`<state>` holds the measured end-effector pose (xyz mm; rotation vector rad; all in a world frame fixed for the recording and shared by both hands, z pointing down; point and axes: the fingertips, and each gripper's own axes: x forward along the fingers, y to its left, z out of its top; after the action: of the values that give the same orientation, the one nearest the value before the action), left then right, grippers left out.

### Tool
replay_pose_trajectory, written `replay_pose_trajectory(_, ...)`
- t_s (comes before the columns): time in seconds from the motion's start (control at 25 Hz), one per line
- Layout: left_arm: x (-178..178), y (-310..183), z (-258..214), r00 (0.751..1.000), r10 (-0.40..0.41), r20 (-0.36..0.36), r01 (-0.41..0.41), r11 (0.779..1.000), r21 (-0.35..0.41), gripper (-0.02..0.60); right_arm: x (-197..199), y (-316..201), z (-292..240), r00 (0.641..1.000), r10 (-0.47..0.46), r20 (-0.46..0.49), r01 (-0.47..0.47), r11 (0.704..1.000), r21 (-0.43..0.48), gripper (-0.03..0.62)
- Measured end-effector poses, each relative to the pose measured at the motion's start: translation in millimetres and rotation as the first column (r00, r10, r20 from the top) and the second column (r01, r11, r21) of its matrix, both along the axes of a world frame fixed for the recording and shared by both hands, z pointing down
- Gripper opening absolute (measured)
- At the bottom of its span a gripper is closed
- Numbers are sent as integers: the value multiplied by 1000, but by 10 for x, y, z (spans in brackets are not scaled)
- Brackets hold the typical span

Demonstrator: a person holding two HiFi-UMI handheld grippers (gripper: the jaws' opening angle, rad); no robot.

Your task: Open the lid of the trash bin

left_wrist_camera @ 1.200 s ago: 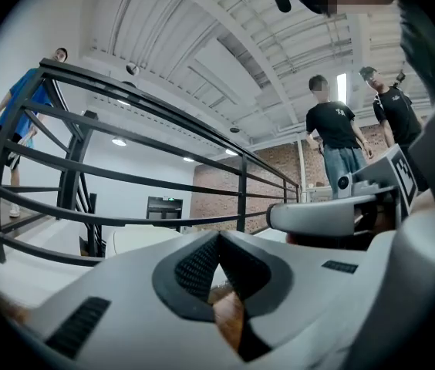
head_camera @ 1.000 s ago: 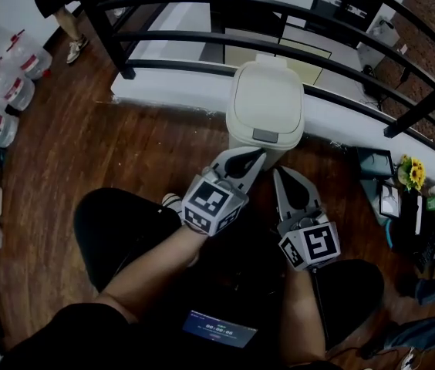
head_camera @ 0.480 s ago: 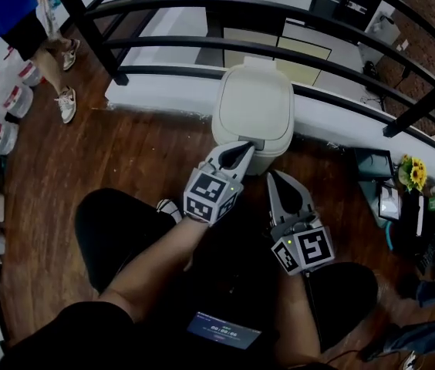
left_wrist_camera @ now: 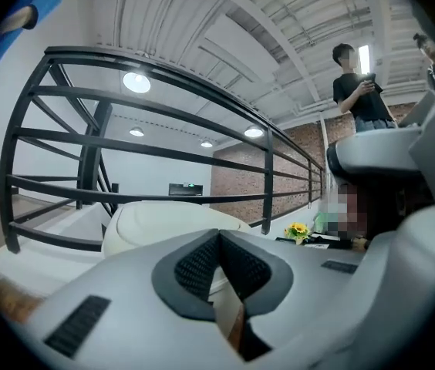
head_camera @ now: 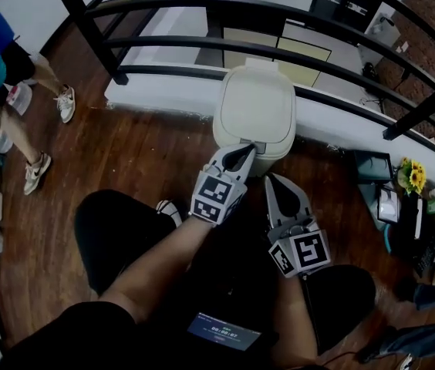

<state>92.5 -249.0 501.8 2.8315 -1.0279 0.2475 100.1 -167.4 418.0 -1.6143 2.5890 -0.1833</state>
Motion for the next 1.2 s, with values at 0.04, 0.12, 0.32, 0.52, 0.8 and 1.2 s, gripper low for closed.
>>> replay_pose_trajectory(0.04,-11,0,10,1000,-5,2,5,1000,7,38,-3,-4,2,1000,1,4,-1,1000,-2,2)
replay_pose_trajectory(0.12,-21,1,18,1000,-11,-1,11,1000,14,38,-7,-11,-3,1000,3,10,-3,1000,-3,2)
replay_pose_trajectory(0.32,-31,22,15,1000,-16,-6,17,1000,15,38,-32,9,-7,1000,-1,7,1,1000,-8,2)
replay_pose_trajectory(0.52,-18,24,15,1000,-25,0,25,999,19,38,5,33,-25,1000,4,9,-4,1000,-4,2)
replay_pose_trajectory(0.8,-10,51,-10,1000,-26,-8,27,1000,5,38,24,75,-57,1000,3,3,-3,1000,-4,2)
replay_pose_trajectory(1.2,-37,187,-318,998,56,-23,-56,998,8,37,153,171,-234,999,26,-28,-25,999,20,2)
